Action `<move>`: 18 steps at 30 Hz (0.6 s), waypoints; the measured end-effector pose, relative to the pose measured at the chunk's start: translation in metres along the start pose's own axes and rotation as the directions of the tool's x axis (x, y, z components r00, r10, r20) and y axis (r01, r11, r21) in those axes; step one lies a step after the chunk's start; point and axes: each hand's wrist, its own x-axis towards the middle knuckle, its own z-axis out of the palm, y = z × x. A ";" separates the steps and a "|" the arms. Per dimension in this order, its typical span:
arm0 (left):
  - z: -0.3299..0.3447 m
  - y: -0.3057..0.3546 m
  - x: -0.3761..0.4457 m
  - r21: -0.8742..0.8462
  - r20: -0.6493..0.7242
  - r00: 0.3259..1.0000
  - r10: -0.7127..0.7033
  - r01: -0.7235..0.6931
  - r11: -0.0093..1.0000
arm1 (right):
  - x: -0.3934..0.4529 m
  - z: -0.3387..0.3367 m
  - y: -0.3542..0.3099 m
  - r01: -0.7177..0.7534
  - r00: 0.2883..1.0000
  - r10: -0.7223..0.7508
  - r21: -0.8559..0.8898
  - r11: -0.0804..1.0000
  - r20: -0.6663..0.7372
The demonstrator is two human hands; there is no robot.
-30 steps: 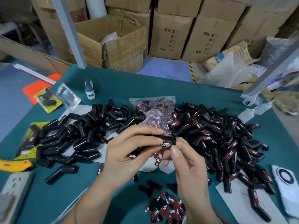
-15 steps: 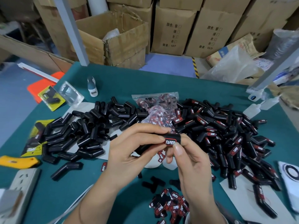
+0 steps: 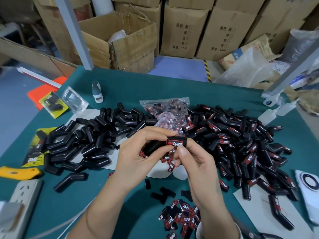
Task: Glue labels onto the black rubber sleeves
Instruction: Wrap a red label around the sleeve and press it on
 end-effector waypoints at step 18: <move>0.014 -0.004 -0.006 0.027 0.041 0.988 0.150 -0.151 0.988 | -0.010 0.010 0.007 -0.012 0.993 0.035 0.208 0.978 -0.112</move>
